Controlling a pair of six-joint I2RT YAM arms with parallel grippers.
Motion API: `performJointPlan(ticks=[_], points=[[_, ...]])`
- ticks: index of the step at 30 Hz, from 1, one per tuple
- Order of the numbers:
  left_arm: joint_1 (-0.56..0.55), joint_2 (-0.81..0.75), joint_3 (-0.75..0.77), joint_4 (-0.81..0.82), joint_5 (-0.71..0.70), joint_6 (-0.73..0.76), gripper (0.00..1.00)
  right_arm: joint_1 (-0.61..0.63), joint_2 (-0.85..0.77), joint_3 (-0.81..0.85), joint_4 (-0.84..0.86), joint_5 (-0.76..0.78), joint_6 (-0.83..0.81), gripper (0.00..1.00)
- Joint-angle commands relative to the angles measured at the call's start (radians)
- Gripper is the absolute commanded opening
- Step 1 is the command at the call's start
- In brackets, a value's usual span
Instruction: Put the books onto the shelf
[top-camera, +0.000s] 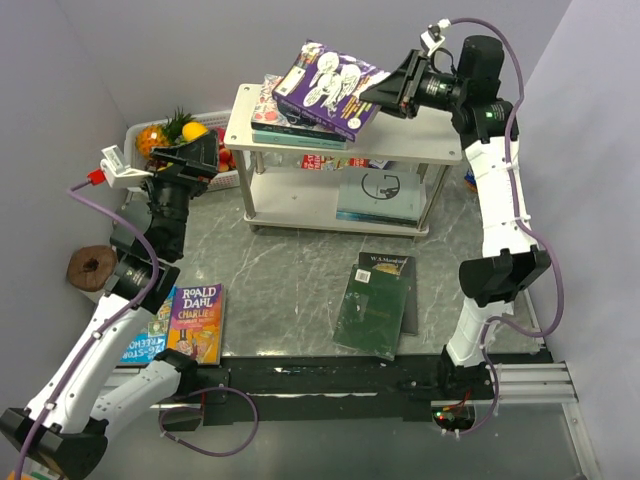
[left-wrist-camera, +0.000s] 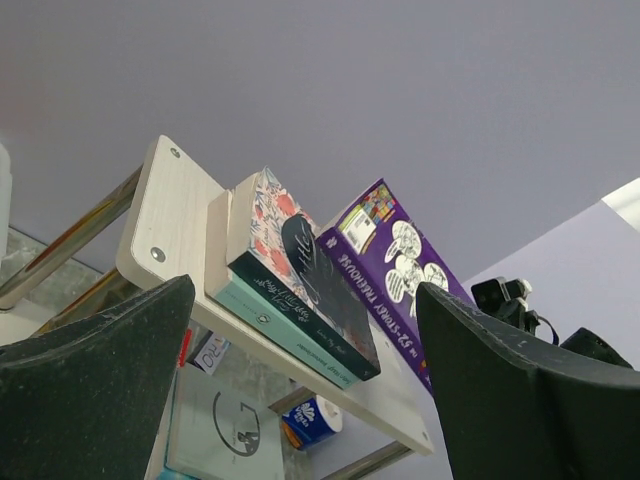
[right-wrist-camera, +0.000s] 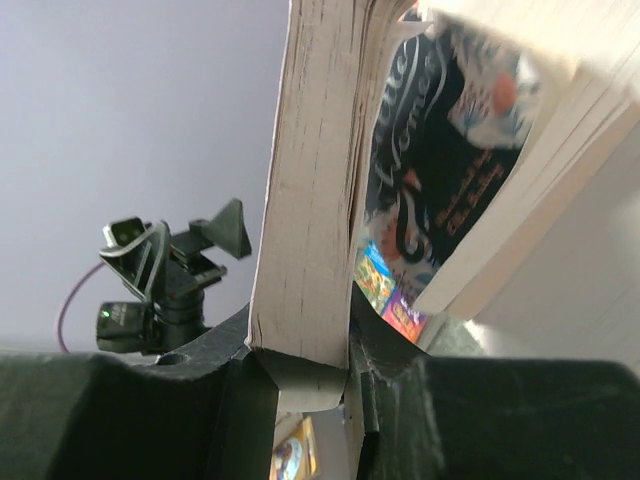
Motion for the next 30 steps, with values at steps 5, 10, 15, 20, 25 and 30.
performJointPlan(ticks=[5, 10, 15, 20, 25, 30], points=[[0.01, 0.017, 0.01, 0.033, 0.05, -0.008, 0.98, -0.017, 0.07, 0.082, 0.244, -0.1, 0.124, 0.0], [0.012, 0.02, 0.001, 0.04, 0.05, -0.014, 0.98, -0.008, 0.104, 0.097, 0.216, -0.091, 0.098, 0.02], [0.015, 0.036, -0.012, 0.042, 0.062, -0.028, 0.98, -0.005, 0.084, 0.039, 0.173, -0.057, 0.034, 0.43], [0.019, 0.05, -0.01, 0.045, 0.076, -0.033, 0.98, -0.004, 0.076, 0.033, 0.132, -0.002, -0.012, 0.63], [0.026, 0.051, -0.01, 0.042, 0.079, -0.023, 0.98, -0.008, 0.059, 0.057, 0.064, 0.079, -0.055, 0.99], [0.035, 0.042, -0.012, 0.036, 0.068, 0.0, 0.98, -0.019, -0.007, 0.026, 0.017, 0.194, -0.115, 1.0]])
